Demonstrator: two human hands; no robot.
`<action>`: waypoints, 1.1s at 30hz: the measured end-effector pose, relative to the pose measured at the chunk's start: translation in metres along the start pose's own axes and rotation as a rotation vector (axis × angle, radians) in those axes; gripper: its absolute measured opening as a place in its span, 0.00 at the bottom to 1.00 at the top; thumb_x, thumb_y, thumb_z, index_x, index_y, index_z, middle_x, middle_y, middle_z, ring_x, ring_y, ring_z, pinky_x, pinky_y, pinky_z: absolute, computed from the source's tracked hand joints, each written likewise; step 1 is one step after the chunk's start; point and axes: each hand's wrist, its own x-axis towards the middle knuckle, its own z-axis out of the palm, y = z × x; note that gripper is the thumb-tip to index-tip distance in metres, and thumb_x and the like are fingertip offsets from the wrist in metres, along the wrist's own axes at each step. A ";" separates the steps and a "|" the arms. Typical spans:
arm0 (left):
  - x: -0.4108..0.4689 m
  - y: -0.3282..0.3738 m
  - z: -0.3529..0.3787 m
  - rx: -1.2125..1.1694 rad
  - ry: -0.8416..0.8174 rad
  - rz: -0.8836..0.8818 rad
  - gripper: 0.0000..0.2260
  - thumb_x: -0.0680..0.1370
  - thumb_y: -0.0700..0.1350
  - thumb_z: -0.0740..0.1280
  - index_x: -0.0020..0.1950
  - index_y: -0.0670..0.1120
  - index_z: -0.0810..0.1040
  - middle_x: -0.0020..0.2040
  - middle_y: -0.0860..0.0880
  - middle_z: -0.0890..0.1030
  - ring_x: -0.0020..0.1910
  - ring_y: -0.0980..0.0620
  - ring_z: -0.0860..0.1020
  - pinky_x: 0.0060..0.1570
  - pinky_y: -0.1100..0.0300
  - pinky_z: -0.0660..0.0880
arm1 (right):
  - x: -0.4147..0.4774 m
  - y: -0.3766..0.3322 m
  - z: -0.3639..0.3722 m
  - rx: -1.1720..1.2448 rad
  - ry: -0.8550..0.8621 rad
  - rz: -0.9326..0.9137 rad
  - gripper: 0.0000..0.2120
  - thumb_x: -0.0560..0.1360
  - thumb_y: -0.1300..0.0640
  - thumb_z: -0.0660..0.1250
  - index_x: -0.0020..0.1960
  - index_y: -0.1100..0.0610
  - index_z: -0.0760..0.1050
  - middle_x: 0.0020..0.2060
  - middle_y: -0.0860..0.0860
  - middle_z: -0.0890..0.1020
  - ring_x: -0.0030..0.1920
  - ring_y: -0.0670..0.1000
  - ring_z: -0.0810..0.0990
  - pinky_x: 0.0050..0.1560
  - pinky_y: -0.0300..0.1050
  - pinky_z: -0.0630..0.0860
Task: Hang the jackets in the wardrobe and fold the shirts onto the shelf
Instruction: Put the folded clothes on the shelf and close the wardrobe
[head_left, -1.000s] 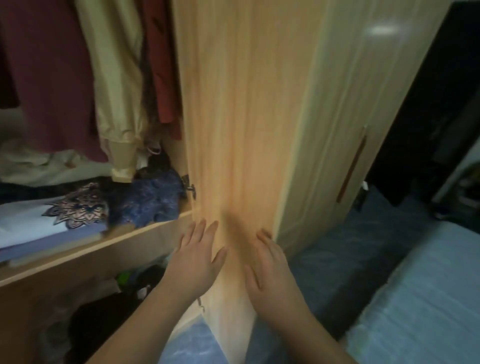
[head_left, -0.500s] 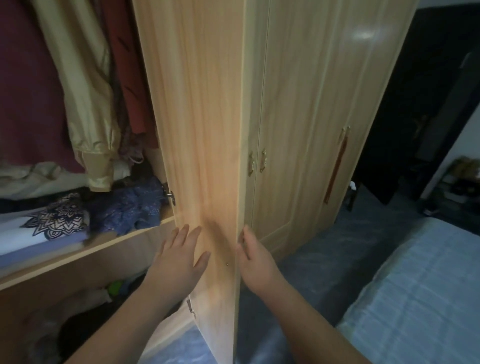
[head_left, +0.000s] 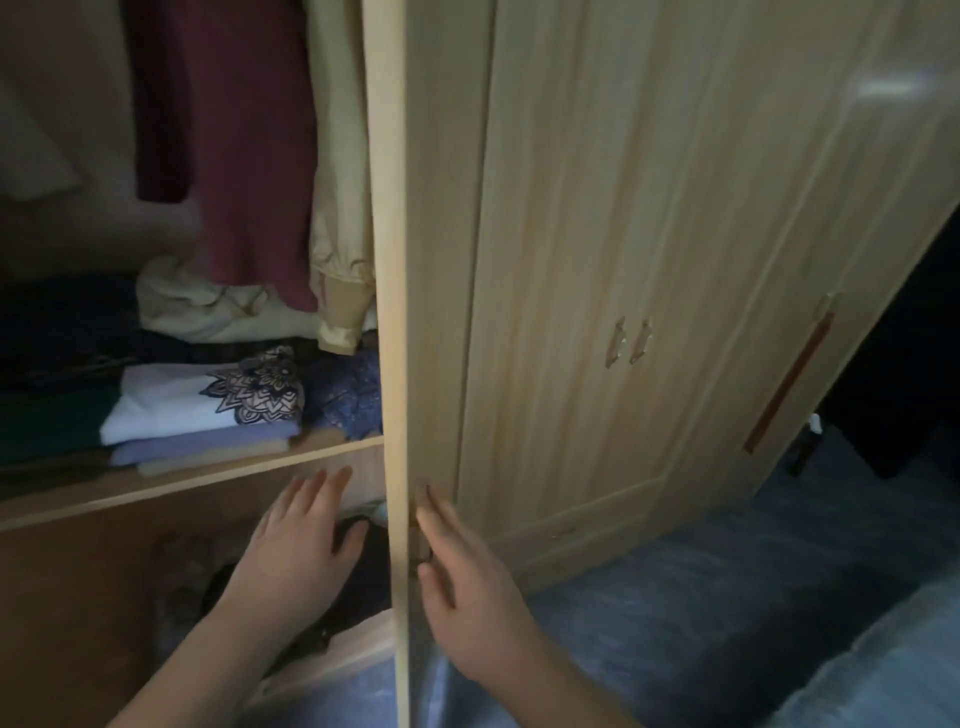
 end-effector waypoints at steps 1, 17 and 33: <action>0.001 -0.018 -0.006 0.000 0.009 -0.031 0.30 0.80 0.58 0.62 0.80 0.50 0.59 0.79 0.46 0.62 0.79 0.45 0.57 0.78 0.50 0.53 | 0.013 -0.008 0.013 0.004 -0.025 -0.039 0.32 0.78 0.45 0.53 0.78 0.32 0.42 0.77 0.29 0.47 0.76 0.35 0.54 0.75 0.44 0.55; 0.100 -0.252 -0.039 0.076 0.025 -0.153 0.29 0.82 0.60 0.53 0.81 0.55 0.51 0.82 0.46 0.53 0.81 0.45 0.47 0.78 0.45 0.48 | 0.229 -0.074 0.195 -0.372 0.026 -0.111 0.45 0.76 0.51 0.65 0.81 0.51 0.38 0.80 0.49 0.36 0.80 0.54 0.46 0.76 0.50 0.58; 0.076 -0.264 -0.052 0.035 0.002 -0.231 0.28 0.82 0.57 0.55 0.81 0.54 0.53 0.81 0.46 0.55 0.80 0.46 0.50 0.78 0.47 0.51 | 0.267 -0.084 0.205 -0.337 -0.071 -0.051 0.41 0.75 0.58 0.65 0.81 0.54 0.47 0.81 0.53 0.41 0.80 0.50 0.42 0.78 0.50 0.56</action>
